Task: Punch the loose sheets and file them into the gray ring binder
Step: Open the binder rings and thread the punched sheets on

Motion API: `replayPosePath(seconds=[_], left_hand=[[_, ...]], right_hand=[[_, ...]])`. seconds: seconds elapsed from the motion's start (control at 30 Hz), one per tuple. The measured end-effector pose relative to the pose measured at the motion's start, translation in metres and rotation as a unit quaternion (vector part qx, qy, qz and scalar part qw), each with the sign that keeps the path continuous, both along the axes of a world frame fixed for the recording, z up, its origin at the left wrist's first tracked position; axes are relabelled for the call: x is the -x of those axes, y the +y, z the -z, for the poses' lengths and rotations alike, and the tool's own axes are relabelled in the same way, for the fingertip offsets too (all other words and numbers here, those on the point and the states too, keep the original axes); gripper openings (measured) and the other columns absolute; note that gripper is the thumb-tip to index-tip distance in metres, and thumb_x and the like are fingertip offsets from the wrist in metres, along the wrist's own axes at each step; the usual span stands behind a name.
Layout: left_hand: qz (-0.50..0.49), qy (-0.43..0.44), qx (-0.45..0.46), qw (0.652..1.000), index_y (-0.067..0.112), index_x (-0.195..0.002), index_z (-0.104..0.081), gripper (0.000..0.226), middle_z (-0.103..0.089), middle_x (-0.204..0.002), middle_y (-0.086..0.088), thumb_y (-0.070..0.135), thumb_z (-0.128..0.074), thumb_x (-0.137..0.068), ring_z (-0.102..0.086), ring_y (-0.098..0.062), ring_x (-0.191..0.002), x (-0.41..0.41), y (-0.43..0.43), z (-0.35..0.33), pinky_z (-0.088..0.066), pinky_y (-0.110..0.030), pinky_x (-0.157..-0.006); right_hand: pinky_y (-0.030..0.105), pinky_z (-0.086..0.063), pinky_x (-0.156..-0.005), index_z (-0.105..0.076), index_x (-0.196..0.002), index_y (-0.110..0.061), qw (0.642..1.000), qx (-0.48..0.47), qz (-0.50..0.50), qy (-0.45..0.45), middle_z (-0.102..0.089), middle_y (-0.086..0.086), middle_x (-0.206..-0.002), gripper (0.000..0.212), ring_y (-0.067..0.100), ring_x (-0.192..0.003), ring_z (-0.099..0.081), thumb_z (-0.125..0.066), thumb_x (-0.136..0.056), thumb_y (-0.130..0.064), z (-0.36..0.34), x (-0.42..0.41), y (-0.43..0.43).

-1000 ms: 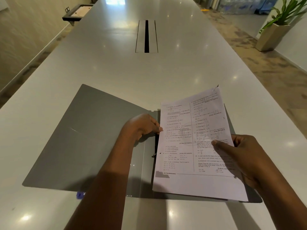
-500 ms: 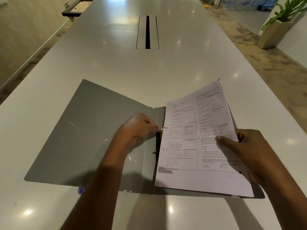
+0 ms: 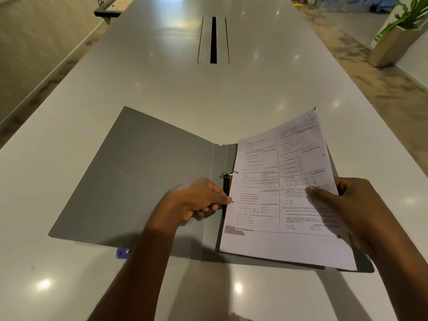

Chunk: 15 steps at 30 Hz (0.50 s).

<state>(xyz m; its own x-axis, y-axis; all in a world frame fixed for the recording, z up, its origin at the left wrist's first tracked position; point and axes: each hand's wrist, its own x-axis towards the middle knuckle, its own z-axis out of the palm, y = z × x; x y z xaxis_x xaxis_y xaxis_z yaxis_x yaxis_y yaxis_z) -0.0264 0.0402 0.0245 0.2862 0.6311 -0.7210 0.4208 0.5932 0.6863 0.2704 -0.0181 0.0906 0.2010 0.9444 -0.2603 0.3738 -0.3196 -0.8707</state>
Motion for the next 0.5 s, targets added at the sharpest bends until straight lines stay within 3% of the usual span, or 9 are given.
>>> replayPosePath(seconds=[0.1, 0.23, 0.37, 0.5], left_hand=[[-0.004, -0.010, 0.000, 1.000, 0.005, -0.097, -0.080, 0.018, -0.055, -0.053, 0.000, 0.020, -0.072, -0.098, -0.038, -0.008, -0.040, 0.0005, 0.0008, 0.0027, -0.031, -0.018, -0.039], [-0.010, -0.012, -0.008, 1.000, 0.004, -0.097, -0.081, 0.016, -0.056, -0.053, -0.001, 0.017, -0.072, -0.098, -0.038, -0.008, -0.040, 0.0008, 0.0016, 0.0056, -0.031, -0.018, -0.039], [-0.009, -0.005, -0.013, 1.000, 0.005, -0.096, -0.082, 0.015, -0.057, -0.054, -0.001, 0.017, -0.073, -0.097, -0.040, -0.008, -0.042, 0.0028, 0.0027, 0.0067, -0.032, -0.019, -0.041], [-0.010, -0.002, -0.017, 1.000, 0.004, -0.099, -0.082, 0.016, -0.060, -0.059, -0.004, 0.017, -0.073, -0.096, -0.041, -0.009, -0.044, 0.0047, 0.0034, 0.0077, -0.033, -0.021, -0.046]], right_hand=[[0.020, -0.054, -0.045, -0.078, -0.091, -0.021, 1.000, -0.008, -0.003, 0.008, -0.082, -0.010, -0.078, 0.009, 0.012, -0.058, -0.076, -0.073, -0.095, -0.015, 0.0008, 0.0011, -0.0013], [0.028, -0.056, -0.053, -0.079, -0.093, -0.021, 1.000, 0.002, 0.005, 0.016, -0.083, -0.001, -0.088, 0.008, 0.017, -0.066, -0.079, -0.074, -0.095, -0.015, 0.0027, 0.0013, -0.0022], [0.034, -0.060, -0.055, -0.079, -0.094, -0.021, 1.000, 0.009, 0.008, 0.011, -0.083, -0.005, -0.087, 0.007, 0.019, -0.067, -0.080, -0.073, -0.095, -0.017, 0.0034, 0.0032, -0.0041], [0.029, -0.058, -0.053, -0.079, -0.090, -0.023, 1.000, 0.007, 0.015, 0.021, -0.083, -0.006, -0.084, 0.010, 0.017, -0.065, -0.079, -0.074, -0.094, -0.016, 0.0047, 0.0047, -0.0075]])
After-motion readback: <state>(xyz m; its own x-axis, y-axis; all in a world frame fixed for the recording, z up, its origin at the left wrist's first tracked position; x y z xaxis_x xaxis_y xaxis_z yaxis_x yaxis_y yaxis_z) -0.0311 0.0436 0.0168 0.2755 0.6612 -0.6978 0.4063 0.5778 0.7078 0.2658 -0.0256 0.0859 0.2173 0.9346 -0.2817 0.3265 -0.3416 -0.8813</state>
